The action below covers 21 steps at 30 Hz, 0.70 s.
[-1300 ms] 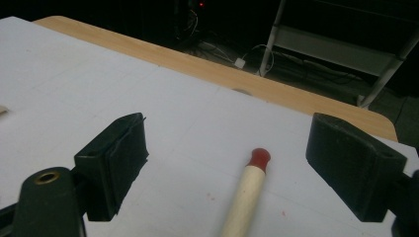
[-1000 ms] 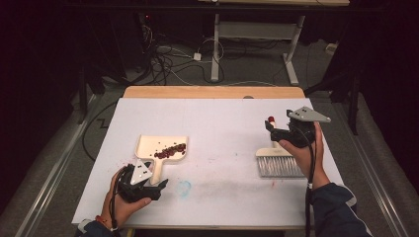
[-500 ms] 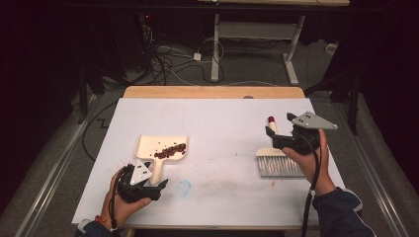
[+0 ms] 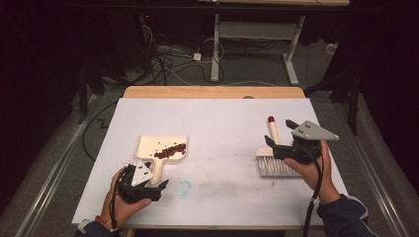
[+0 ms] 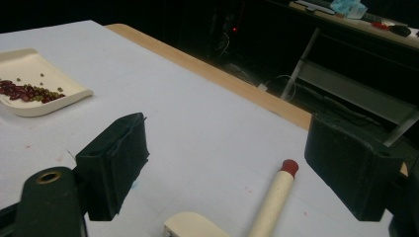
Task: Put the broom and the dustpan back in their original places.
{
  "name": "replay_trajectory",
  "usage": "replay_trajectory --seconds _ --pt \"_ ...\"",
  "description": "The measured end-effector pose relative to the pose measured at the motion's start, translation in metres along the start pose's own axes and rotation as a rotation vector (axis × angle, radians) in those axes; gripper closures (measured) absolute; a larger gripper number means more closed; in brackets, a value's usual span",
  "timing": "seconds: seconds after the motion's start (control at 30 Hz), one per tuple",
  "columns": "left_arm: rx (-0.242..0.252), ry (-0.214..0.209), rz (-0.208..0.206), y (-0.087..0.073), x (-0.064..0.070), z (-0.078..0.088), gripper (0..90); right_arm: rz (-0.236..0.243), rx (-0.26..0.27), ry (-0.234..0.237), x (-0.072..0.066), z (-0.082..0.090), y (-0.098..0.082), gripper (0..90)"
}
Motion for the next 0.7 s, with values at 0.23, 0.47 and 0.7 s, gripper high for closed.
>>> replay_trajectory --seconds 0.23,0.47,0.7 --pt "-0.003 0.001 -0.006 0.0 0.0 0.0 19.1 0.008 -0.001 -0.007 0.0 0.006 -0.004 16.9" --pt "0.006 0.002 -0.001 0.001 0.001 0.001 19.1 0.02 0.007 -0.01 0.0 0.013 -0.012 16.9" --pt "0.005 0.002 -0.002 0.001 0.001 0.001 19.1 0.058 0.016 -0.009 -0.004 0.017 -0.021 16.9"
Point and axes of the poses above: each handheld gripper's, and its own axes: z roughly backward along the jaws, y roughly out of its top, x roughly to its right, the point moved 8 cm from there along -z, roughly forward along the jaws, and after that the axes turned 8 degrees about -y, right-handed, at the moved point
